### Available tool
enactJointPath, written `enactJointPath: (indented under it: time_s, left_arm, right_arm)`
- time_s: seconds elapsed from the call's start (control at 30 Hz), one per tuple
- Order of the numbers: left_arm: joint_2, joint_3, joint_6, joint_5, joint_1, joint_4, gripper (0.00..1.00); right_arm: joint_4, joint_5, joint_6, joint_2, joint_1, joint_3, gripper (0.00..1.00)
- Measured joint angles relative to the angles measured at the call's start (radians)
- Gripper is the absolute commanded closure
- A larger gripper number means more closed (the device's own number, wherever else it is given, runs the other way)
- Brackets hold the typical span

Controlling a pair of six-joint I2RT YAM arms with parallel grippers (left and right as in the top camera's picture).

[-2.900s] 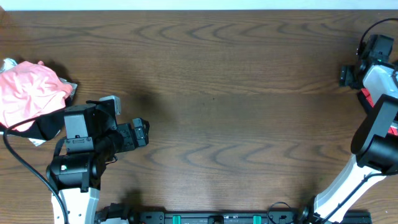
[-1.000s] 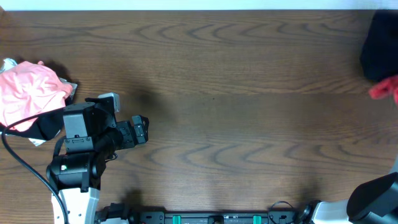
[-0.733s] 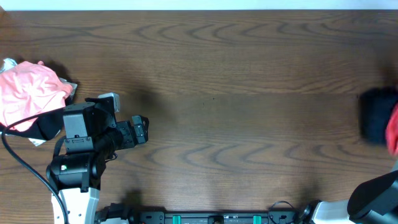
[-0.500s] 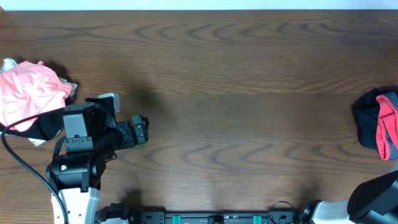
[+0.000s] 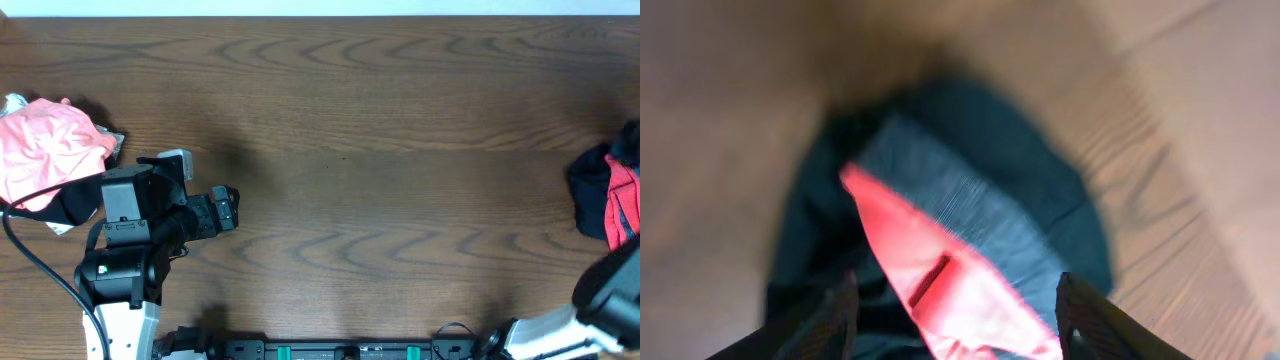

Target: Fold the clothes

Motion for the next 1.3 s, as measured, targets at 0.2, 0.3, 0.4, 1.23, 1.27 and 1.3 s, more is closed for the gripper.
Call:
enactJointPath:
  time_s: [0.2, 0.3, 0.4, 1.23, 1.27, 1.3]
  left_arm:
    - [0.000, 0.000, 0.000, 0.000, 0.000, 0.000, 0.02]
    - [0.000, 0.000, 0.000, 0.000, 0.000, 0.000, 0.02]
    - [0.000, 0.000, 0.000, 0.000, 0.000, 0.000, 0.02]
    - [0.000, 0.000, 0.000, 0.000, 0.000, 0.000, 0.02]
    - [0.000, 0.000, 0.000, 0.000, 0.000, 0.000, 0.02]
    - [0.000, 0.000, 0.000, 0.000, 0.000, 0.000, 0.02]
  right_arm:
    - [0.027, 0.009, 0.000, 0.120, -0.023, -0.025, 0.38]
    - [0.053, 0.011, 0.000, 0.120, -0.039, -0.024, 0.38]
    - [0.064, 0.011, 0.000, 0.120, -0.053, -0.024, 0.38]
    - [0.156, 0.007, -0.008, 0.120, -0.059, -0.024, 0.38]
    - [0.151, 0.007, -0.008, 0.120, -0.061, -0.024, 0.39]
    - [0.146, 0.009, -0.008, 0.120, -0.062, -0.024, 0.40]
